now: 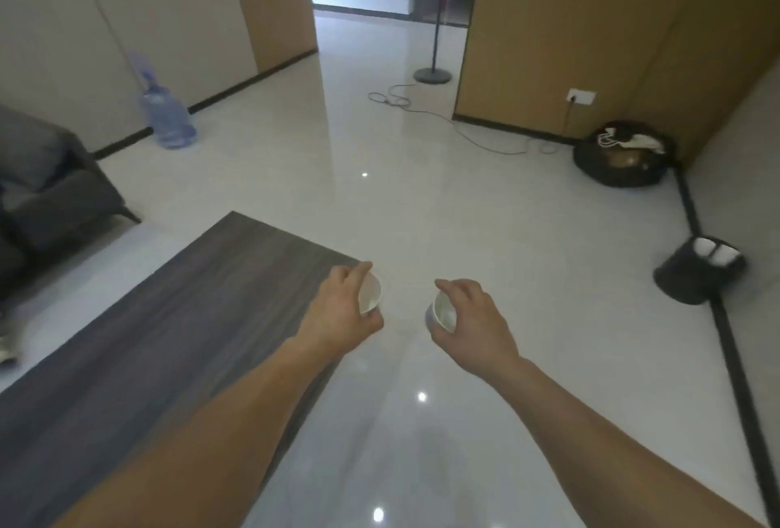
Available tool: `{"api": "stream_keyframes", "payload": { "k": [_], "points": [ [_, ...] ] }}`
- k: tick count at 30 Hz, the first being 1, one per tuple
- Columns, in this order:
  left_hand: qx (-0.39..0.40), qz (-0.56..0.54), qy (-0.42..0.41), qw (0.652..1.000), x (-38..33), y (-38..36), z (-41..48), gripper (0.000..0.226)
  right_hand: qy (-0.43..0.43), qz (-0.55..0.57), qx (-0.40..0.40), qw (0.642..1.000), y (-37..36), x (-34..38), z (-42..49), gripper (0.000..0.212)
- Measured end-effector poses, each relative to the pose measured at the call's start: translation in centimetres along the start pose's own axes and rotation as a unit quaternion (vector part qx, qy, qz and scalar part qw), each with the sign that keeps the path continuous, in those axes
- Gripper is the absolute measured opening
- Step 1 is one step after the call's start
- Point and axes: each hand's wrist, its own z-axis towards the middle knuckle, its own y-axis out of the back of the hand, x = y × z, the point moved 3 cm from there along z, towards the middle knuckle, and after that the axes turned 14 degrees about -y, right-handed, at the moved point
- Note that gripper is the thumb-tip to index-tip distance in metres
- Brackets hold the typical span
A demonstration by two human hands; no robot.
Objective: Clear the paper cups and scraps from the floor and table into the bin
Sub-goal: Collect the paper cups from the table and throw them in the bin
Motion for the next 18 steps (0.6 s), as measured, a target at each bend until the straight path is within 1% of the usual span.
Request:
{"api": "stream_keyframes", "payload": {
  "k": [5, 9, 13, 18],
  "points": [
    [0.043, -0.026, -0.078, 0.996, -9.0, -6.2, 9.5, 0.069, -0.077, -0.015, -0.059, 0.995, 7.6, -9.7, 3.2, 0.061],
    [0.062, -0.025, -0.156, 0.985, -15.4, -10.5, 16.7, 0.069, -0.141, -0.001, -0.104, 0.985, 11.8, -16.2, 5.5, 0.062],
    [0.102, -0.042, -0.216, 0.97, -20.4, -15.7, 23.7, 0.07, -0.202, -0.002, -0.119, 0.972, 14.5, -22.2, 8.0, 0.062],
    [0.138, -0.056, -0.274, 0.95, -25.7, -21.9, 33.4, 0.07, -0.27, -0.017, -0.14, 0.952, 19.0, -29.0, 13.4, 0.065]
  ]
}}
